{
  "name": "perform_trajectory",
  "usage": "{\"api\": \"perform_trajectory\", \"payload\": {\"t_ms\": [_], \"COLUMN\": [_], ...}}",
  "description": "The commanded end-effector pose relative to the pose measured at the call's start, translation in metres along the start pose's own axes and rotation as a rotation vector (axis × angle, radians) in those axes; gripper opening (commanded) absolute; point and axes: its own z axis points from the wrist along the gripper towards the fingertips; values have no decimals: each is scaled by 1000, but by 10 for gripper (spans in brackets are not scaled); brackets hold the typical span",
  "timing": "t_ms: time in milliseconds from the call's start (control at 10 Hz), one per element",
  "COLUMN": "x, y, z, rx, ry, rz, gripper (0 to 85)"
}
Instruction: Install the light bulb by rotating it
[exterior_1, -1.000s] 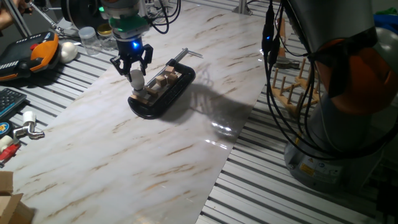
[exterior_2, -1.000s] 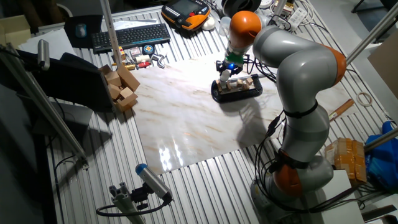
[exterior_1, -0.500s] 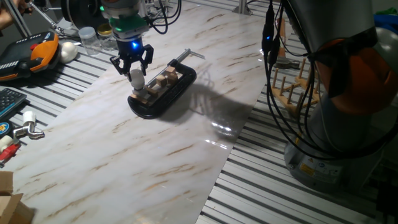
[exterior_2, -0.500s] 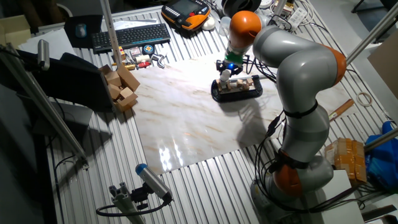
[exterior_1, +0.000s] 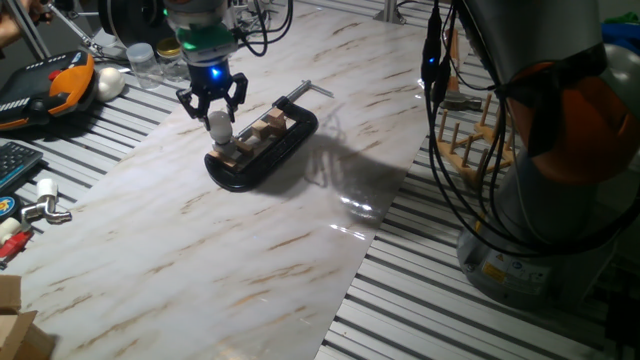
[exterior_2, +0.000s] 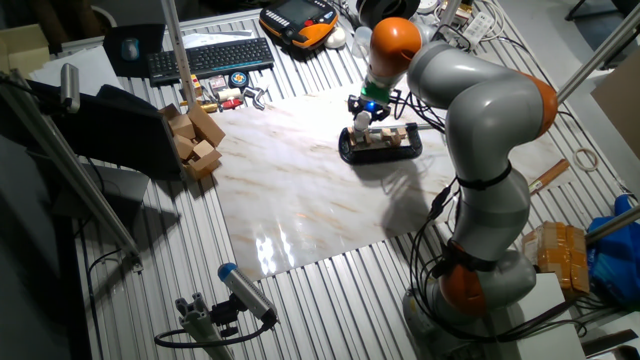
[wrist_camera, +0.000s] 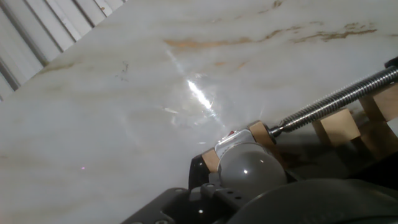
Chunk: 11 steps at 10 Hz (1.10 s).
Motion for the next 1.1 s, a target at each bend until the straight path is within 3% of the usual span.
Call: {"api": "perform_trajectory", "payload": {"t_ms": [0,700,800,900,1000], "x": [0,0,0,0,0], "y": [0,0,0,0,0], "z": [0,1,0,0,0], "rx": [-2,-13,-15,-14,-14], "ry": [-1,-6,-9,-11,-13], "rz": [13,118,118,121,122], "gripper": [340,340,510,510,680]}}
